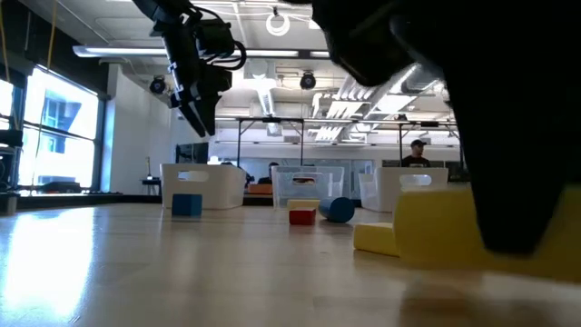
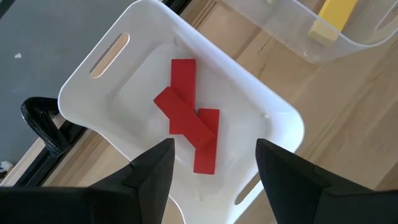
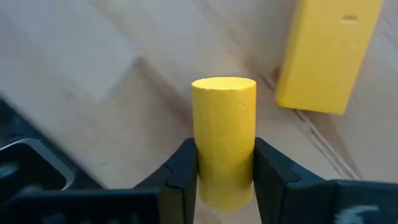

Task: Sort & place blocks by color
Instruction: Put the yellow block into the transparent bin

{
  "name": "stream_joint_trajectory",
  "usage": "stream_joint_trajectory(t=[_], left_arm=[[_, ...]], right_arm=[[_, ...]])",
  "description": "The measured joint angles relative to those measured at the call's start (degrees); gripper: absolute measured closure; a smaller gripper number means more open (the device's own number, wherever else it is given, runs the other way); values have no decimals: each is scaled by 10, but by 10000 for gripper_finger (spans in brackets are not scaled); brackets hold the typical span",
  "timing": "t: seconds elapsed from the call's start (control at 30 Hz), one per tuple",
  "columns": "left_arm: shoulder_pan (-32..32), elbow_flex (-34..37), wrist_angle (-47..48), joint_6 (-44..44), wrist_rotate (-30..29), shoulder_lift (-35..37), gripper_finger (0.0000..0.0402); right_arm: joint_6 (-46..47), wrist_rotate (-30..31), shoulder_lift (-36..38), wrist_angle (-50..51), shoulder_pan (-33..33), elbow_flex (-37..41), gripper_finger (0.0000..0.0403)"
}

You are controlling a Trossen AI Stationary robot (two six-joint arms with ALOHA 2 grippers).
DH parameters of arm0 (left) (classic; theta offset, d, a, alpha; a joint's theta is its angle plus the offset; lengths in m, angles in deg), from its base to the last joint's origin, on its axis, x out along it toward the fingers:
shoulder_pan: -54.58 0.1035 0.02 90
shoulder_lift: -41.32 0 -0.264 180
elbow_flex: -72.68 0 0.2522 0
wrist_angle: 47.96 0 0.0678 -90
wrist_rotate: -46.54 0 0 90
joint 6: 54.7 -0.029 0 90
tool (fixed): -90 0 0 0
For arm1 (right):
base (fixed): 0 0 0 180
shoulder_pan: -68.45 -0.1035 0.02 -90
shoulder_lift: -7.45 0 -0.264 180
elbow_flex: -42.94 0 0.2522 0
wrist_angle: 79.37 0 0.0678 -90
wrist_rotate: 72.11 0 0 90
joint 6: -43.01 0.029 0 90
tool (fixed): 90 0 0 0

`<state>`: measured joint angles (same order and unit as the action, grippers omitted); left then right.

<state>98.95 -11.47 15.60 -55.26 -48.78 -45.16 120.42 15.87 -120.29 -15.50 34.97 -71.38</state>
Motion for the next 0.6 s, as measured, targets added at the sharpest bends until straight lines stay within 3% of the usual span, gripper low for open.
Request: stream_joint_trajectory(t=[0.33, 0.6], left_arm=[[-34, 0, 19, 3, -1, 0, 188], [-52, 0, 49, 15, -48, 0, 188]], right_arm=[[-119, 58, 0, 173, 44, -100, 314], [-242, 146, 0, 294, 114, -196, 314]])
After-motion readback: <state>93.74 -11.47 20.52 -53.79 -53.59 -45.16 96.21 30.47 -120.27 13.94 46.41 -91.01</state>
